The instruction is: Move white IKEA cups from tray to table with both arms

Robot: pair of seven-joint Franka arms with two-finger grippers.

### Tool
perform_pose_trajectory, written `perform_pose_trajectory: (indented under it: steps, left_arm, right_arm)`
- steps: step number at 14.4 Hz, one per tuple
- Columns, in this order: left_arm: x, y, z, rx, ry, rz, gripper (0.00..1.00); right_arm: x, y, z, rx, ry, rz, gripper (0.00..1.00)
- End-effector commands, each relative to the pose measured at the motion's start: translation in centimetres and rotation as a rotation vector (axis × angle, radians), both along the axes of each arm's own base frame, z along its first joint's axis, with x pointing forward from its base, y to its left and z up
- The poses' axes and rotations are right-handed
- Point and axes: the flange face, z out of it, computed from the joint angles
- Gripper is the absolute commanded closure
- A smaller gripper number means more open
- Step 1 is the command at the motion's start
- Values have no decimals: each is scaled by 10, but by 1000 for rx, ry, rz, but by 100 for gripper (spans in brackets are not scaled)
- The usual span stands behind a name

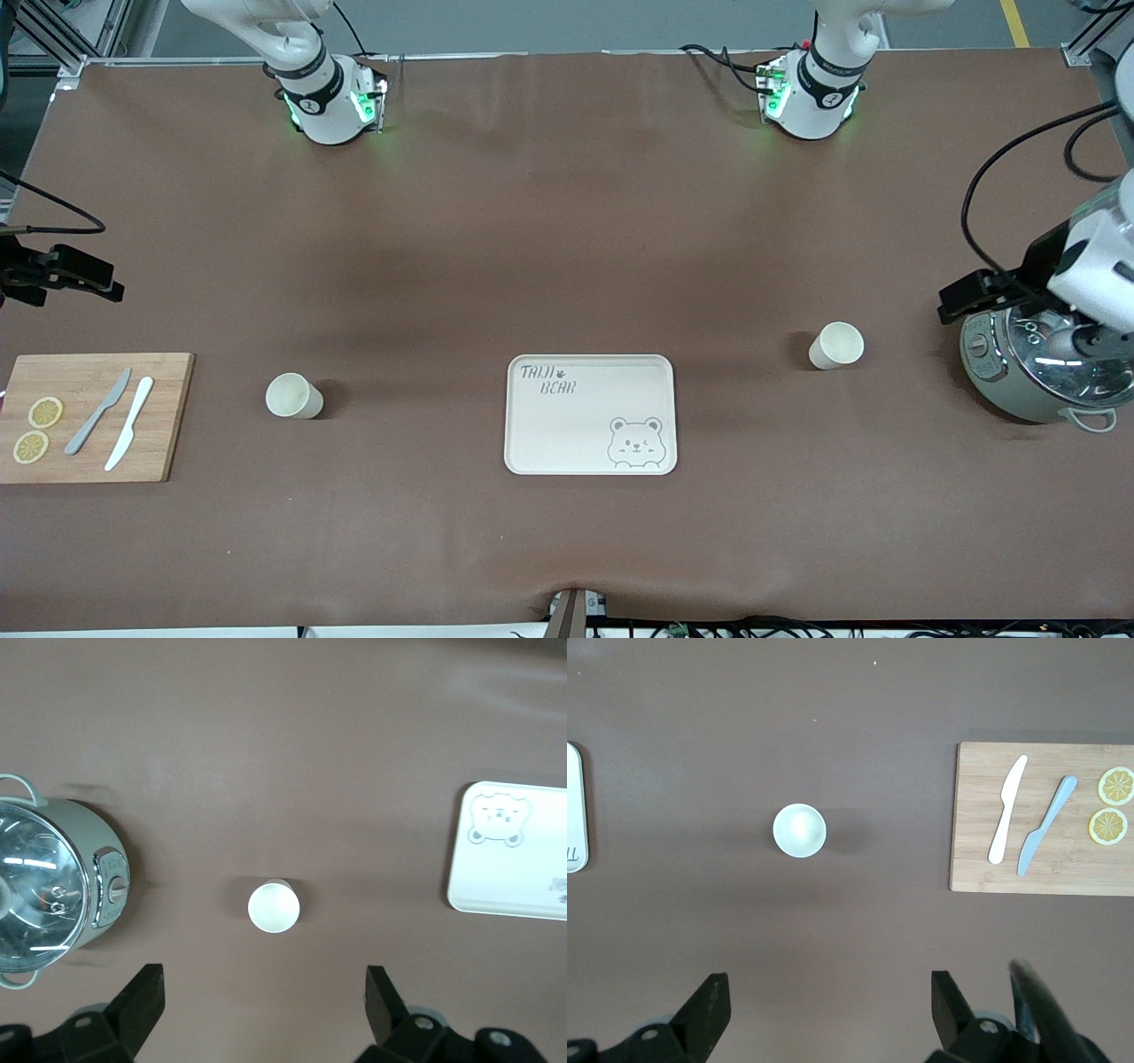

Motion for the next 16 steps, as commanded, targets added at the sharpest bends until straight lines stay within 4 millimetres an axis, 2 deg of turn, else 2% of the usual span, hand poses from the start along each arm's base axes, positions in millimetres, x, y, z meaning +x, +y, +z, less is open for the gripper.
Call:
perform_pose_trajectory:
  steps: [1, 5, 8, 10, 11, 13, 15, 16]
  left_arm:
    - [1, 10, -6, -47, 12, -17, 0]
    - [-1, 40, 3, -61, -6, -84, 0]
    - [-14, 23, 25, -69, -31, -102, 0]
    - [-36, 20, 45, -68, -5, -114, 0]
    - [-46, 8, 52, -69, 15, -127, 0]
    - [-61, -18, 59, -70, 45, -98, 0]
    - [-64, -34, 61, -50, 40, -104, 0]
    - [-64, -34, 60, -46, 41, -111, 0]
  right_arm:
    - [-5, -2, 4, -5, -4, -8, 0]
    - [-5, -1, 3, -5, -2, -7, 0]
    - [-4, -1, 1, -3, 2, -7, 0]
    - [-4, 3, 1, -3, 1, -2, 0]
    - [-2, 3, 0, -5, -3, -1, 0]
    - [-1, 3, 0, -5, -7, 1, 0]
    - [-1, 1, 0, -5, -8, -4, 0]
    - [-1, 1, 0, -2, -8, -4, 0]
